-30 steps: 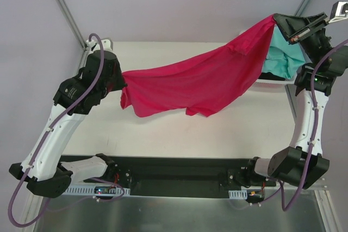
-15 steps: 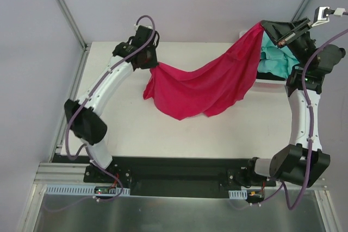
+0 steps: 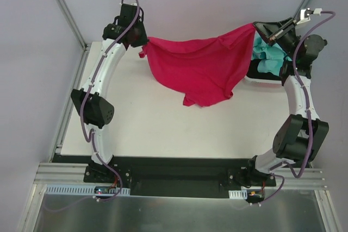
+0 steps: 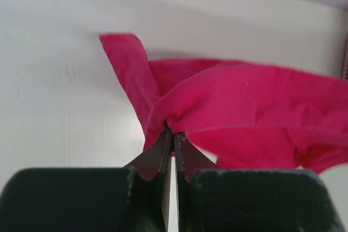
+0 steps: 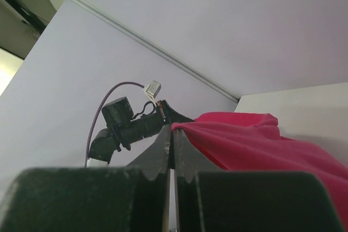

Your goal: Fold and stack the t-shirts

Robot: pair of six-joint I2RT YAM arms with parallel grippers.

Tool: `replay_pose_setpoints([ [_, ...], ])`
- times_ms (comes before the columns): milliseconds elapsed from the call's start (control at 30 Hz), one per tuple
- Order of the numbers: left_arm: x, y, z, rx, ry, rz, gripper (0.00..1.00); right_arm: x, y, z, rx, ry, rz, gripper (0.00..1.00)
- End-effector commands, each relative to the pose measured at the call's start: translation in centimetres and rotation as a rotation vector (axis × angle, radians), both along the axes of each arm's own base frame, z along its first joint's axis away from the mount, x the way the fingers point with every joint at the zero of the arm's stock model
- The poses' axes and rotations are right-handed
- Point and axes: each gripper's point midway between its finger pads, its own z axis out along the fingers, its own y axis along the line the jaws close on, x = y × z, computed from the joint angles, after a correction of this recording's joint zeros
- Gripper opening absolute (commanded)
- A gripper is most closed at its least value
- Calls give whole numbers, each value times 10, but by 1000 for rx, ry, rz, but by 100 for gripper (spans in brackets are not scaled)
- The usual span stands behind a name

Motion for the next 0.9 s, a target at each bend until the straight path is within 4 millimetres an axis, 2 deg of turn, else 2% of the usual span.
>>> replay_pose_setpoints([
  [0,-74,-5,8,-16,45,-47,0,-38,18,53,-53,-214,41,1],
  [33,-87,-7,0,-12,57,-50,0,-45,23,56,-54,-224,51,1],
  [67,-96,-18,-3,-31,39,-74,0,-48,24,56,-53,-225,57,1],
  [100,-123,-13,-26,-24,88,-79,0,-50,26,52,-52,-215,63,1],
  [133,-134,-13,-37,-37,109,-76,0,-60,30,56,-58,-228,75,1],
  [167,-154,-15,-70,-66,192,-77,0,-64,31,55,-61,-231,75,1],
  [200,-169,-12,-69,-85,187,-70,0,-67,32,49,-63,-220,77,1],
  [233,-183,-15,-80,-105,222,-76,0,-73,34,50,-69,-218,75,1],
  [267,-202,-12,-109,-100,293,-54,0,-75,34,47,-75,-211,76,1],
  [300,-217,-16,-109,-100,286,-72,0,-77,35,45,-90,-214,73,1],
  [333,-226,-13,-119,-83,300,-57,0,-77,36,39,-90,-191,79,1],
  [367,-242,-6,-144,-59,355,-28,0,-82,37,40,-93,-195,83,1],
  [433,-261,-5,-158,-57,391,-27,0,-86,38,38,-92,-192,85,1],
  [467,-274,0,-176,-50,436,-10,0,-91,40,41,-96,-203,87,1],
  [600,-289,1,-183,-62,439,-8,0,-92,44,40,-105,-195,87,1],
  [767,-280,-7,-165,-75,396,-42,4,-91,54,45,-104,-200,111,1],
  [867,-274,-9,-160,-70,389,-45,0,-91,54,44,-114,-199,102,1],
])
